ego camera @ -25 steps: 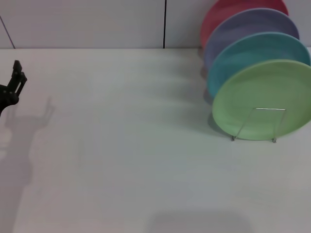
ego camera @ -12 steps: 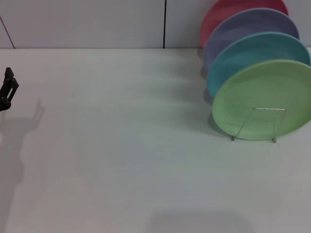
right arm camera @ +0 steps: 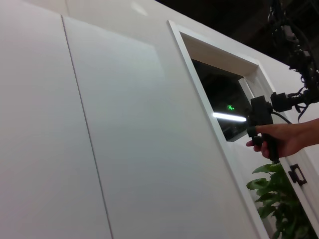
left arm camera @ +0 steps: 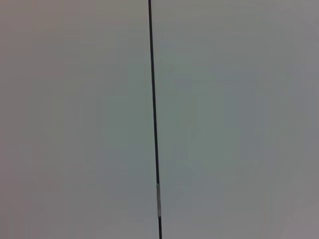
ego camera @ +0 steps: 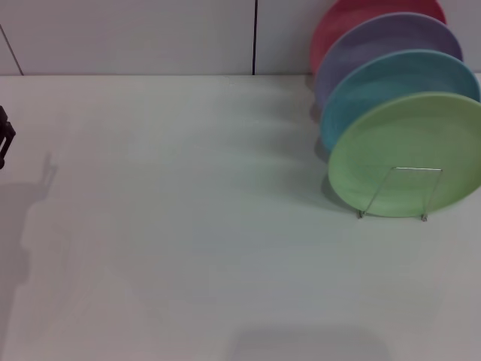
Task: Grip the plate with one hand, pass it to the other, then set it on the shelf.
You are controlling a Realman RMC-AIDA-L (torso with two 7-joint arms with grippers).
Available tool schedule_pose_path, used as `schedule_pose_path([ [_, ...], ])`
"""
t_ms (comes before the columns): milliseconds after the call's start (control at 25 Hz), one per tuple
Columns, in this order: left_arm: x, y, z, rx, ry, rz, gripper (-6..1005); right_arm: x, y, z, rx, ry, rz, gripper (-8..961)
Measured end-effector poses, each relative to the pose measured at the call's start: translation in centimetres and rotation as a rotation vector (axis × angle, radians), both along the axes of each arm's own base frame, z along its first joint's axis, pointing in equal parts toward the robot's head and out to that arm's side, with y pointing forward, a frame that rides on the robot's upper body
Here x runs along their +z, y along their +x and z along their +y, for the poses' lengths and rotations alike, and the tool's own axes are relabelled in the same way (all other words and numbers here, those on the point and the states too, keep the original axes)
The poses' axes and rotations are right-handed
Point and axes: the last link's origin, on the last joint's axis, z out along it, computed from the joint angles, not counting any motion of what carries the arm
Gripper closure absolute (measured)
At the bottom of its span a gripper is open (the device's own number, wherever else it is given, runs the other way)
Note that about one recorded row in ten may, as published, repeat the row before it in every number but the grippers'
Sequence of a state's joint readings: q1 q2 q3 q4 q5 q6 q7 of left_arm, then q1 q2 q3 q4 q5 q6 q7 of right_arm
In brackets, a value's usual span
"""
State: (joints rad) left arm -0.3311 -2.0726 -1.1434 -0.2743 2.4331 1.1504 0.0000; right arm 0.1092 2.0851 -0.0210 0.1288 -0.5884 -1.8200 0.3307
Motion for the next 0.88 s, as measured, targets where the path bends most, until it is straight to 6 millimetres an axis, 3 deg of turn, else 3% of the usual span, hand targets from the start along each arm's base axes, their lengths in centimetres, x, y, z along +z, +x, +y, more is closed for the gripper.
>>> schedule_pose_path([
  [880, 0.4, -0.2, 0.0, 0.006, 0.016, 0.031, 138, -0.5, -0.9, 2.4, 0.021, -0.026, -0.012, 254],
])
